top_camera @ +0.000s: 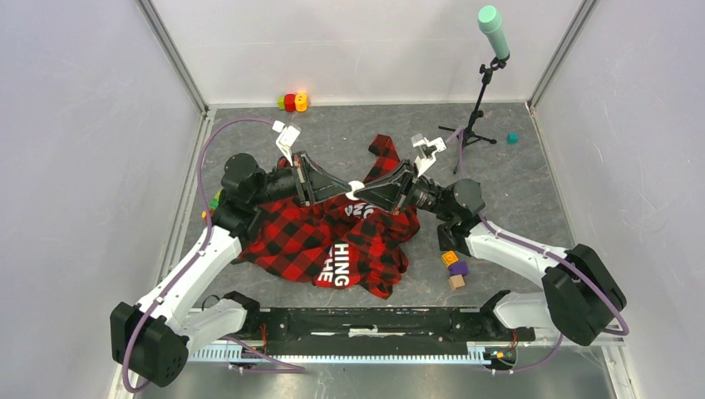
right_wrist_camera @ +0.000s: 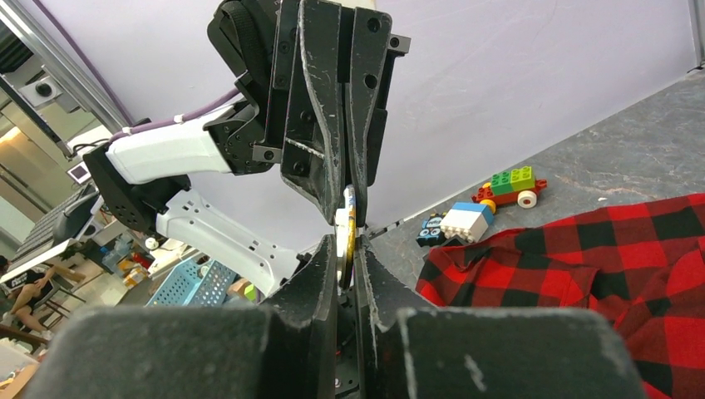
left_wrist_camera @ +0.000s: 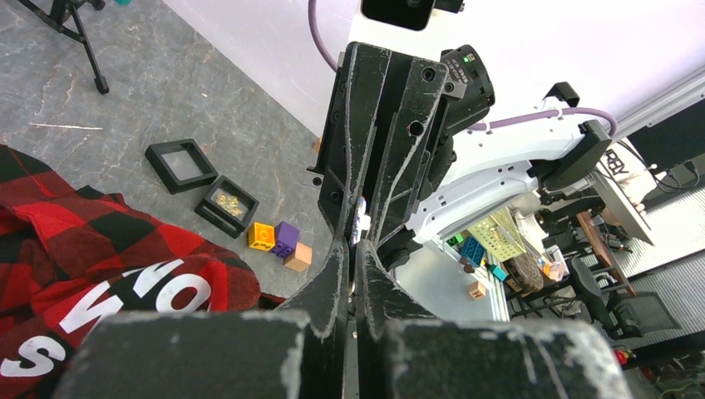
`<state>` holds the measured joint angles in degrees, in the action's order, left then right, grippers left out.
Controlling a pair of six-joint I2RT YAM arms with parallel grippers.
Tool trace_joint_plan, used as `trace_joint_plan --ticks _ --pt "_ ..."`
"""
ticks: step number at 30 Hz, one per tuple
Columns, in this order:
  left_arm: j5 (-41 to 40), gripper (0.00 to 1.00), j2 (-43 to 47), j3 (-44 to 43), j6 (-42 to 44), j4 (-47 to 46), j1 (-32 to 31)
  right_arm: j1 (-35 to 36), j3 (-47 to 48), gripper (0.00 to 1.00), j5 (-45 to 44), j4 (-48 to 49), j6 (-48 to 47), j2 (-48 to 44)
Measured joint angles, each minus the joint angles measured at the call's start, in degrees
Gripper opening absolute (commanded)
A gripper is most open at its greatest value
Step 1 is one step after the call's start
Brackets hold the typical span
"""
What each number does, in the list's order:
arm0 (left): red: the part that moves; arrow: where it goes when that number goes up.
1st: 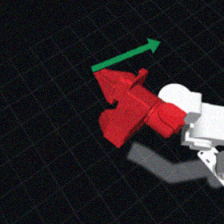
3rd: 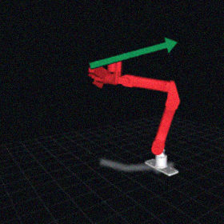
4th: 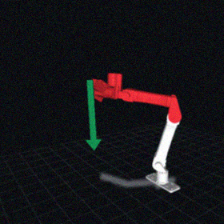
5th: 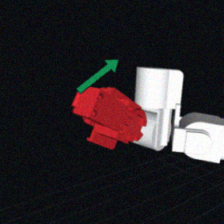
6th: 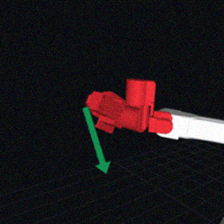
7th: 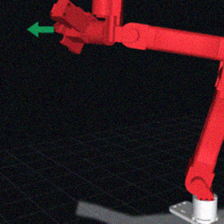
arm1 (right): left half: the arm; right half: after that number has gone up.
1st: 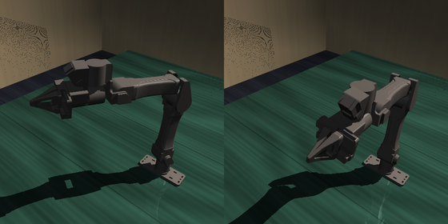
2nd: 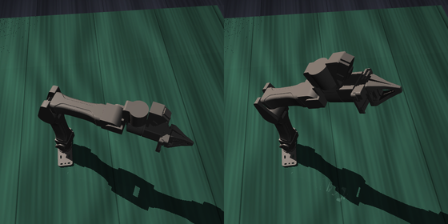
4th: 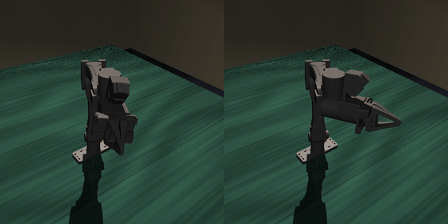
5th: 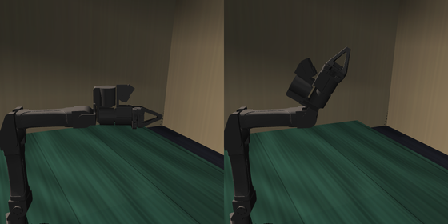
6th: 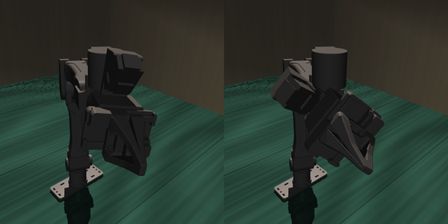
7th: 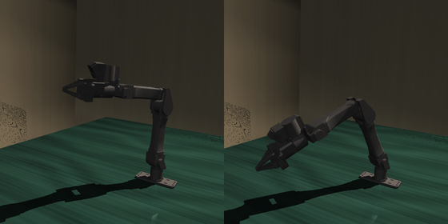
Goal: Remove the brooch from the garment
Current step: Close the brooch.
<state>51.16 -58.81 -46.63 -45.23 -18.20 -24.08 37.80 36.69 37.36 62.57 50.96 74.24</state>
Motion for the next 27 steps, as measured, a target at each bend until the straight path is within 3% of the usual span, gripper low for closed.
trace_joint_plan --ticks 16,27 --pt "-3.5 0.02 0.0 -0.1 6.4 6.0 0.2 -0.7 2.1 0.06 0.5 -7.0 0.0 2.0" --pt "-6.4 0.02 3.4 1.2 8.8 5.9 -0.9 -0.4 1.1 0.05 -0.9 -2.6 5.2 2.8"
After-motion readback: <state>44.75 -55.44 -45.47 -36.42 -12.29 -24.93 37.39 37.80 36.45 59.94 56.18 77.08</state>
